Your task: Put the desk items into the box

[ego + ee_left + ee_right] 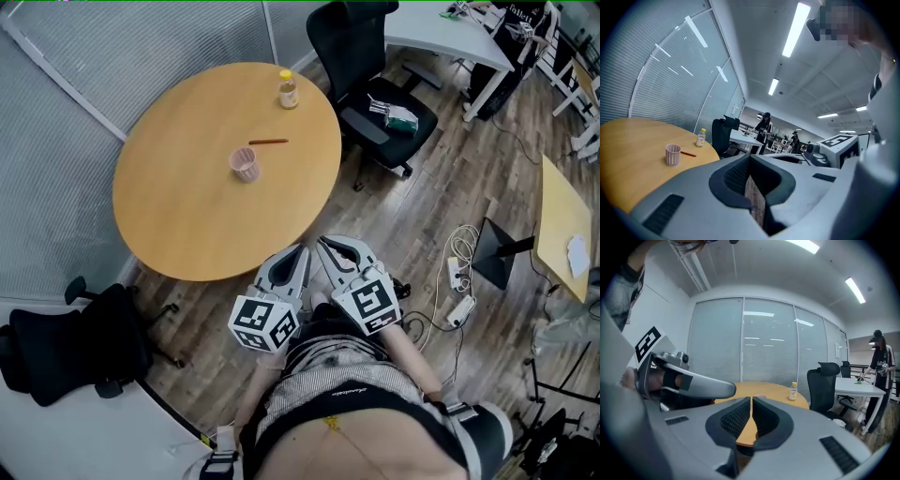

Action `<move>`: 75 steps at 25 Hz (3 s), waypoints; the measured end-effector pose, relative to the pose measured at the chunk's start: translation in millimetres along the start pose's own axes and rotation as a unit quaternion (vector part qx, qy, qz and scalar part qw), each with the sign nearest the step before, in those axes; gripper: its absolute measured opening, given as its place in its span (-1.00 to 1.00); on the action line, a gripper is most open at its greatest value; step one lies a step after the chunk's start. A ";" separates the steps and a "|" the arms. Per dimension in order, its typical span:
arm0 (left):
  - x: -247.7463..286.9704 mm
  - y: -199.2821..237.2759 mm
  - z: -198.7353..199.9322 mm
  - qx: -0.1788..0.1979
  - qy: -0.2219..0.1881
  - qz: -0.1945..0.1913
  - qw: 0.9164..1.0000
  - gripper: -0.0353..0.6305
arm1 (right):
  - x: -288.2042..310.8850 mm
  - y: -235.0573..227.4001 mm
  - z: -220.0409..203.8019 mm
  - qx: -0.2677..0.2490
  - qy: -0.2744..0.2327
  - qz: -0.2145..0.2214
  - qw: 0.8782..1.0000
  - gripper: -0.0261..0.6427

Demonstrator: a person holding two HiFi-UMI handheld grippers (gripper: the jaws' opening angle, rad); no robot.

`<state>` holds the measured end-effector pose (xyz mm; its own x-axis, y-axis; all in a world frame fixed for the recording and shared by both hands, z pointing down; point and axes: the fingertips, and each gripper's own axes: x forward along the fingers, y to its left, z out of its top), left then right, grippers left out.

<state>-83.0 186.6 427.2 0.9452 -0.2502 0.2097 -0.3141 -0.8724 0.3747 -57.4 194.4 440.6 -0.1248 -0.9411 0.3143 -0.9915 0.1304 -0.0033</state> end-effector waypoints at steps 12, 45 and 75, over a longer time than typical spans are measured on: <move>27.2 17.3 12.1 -0.010 -0.007 0.031 0.999 -0.84 | 27.0 -27.0 6.1 -0.006 -0.004 0.036 0.999 -0.83; 176.8 65.9 76.5 -0.021 -0.060 0.143 0.988 -0.84 | 116.8 -170.9 48.7 -0.039 -0.022 0.161 0.986 -0.83; 160.4 173.3 106.1 -0.037 -0.071 0.199 0.977 -0.84 | 220.4 -148.2 74.1 -0.061 -0.009 0.206 0.977 -0.83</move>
<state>23.7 -49.2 430.0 0.7476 -0.6245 0.2262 -0.6604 -0.6625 0.3536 59.2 -55.5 440.0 -0.5136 -0.8064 0.2931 -0.8455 0.5338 -0.0129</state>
